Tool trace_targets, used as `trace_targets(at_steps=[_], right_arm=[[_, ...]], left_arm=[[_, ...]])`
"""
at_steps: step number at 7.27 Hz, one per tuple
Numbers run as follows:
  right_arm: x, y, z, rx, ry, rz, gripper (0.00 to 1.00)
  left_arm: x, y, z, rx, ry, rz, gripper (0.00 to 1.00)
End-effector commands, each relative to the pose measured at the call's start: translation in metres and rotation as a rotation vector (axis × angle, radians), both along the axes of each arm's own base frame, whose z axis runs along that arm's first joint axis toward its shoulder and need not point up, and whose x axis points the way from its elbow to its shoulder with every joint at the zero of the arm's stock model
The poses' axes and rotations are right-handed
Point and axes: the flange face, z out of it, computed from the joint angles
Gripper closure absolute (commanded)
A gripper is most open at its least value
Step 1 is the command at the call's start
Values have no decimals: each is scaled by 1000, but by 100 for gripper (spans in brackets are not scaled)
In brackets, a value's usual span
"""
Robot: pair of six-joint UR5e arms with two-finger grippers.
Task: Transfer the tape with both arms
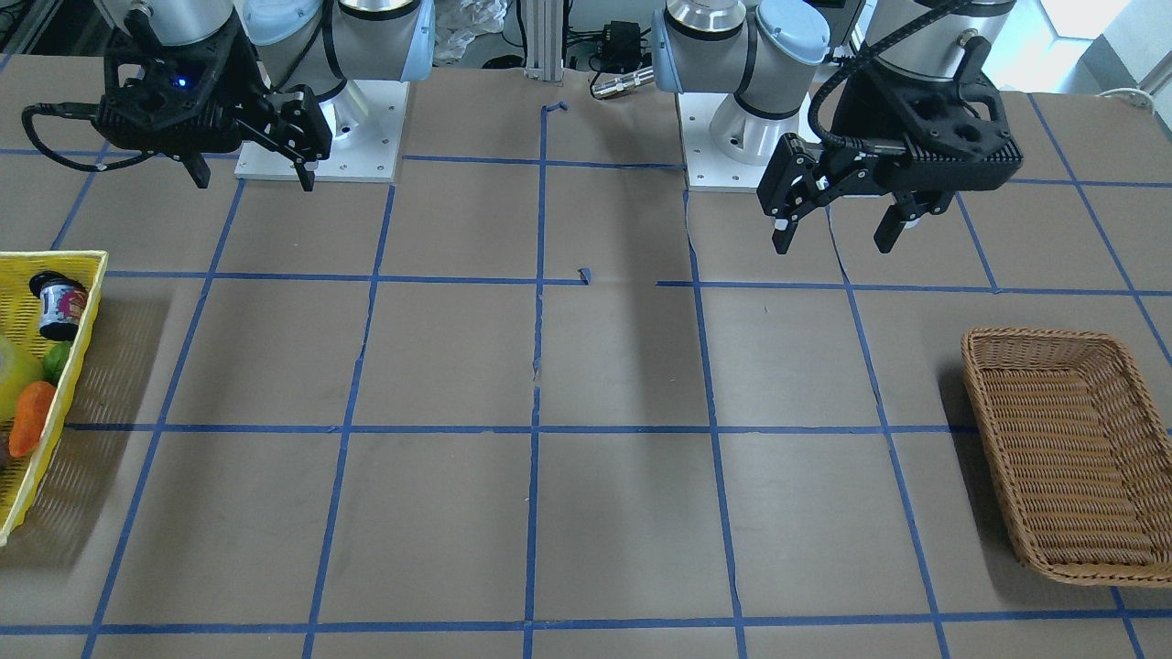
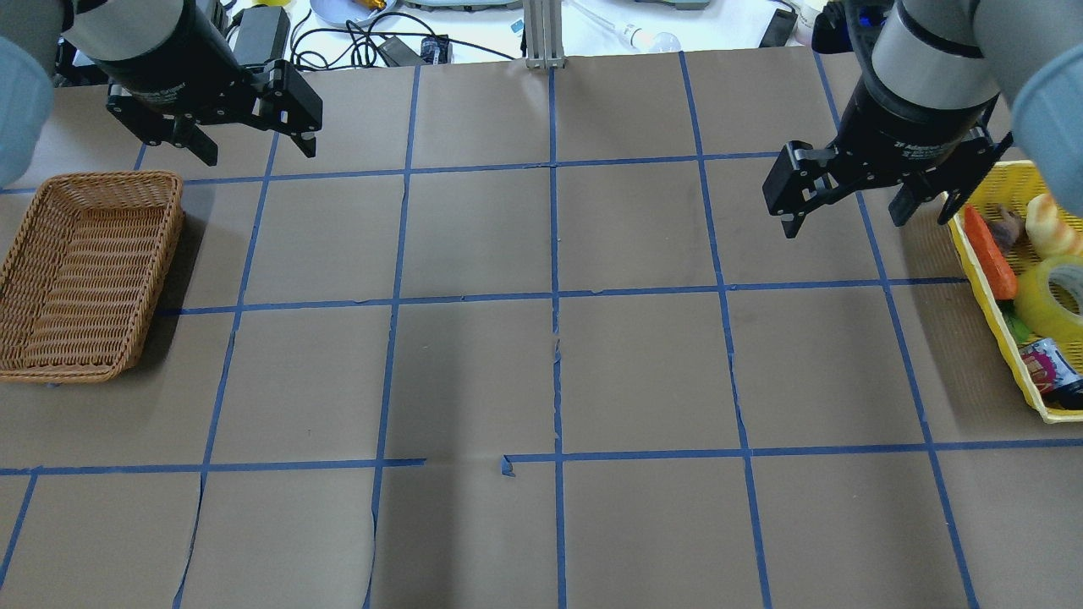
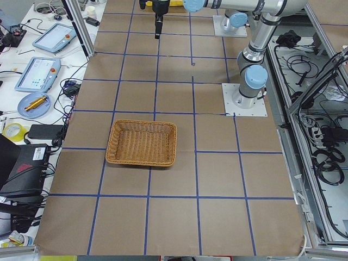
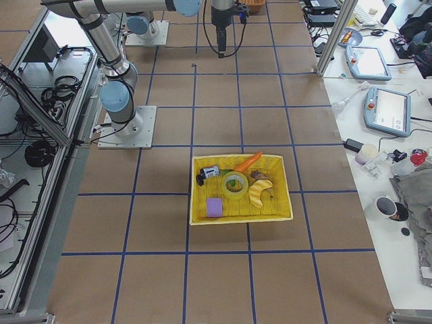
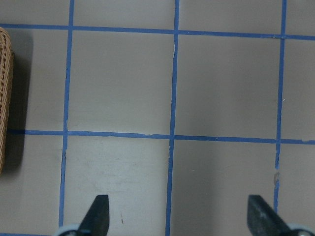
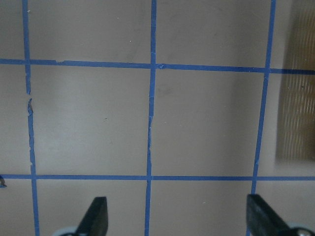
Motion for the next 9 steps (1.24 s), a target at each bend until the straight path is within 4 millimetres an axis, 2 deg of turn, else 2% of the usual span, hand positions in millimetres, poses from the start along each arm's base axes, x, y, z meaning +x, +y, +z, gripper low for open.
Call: trace_targets(at_steps=[1,9], right_arm=[[2,-2,-1,1,-11,0,0],[2,0,-6,14,-8,0,0]], left_arm=[[0,0,0,0,0,0,0],[1,0,0,-2,1,1,0]])
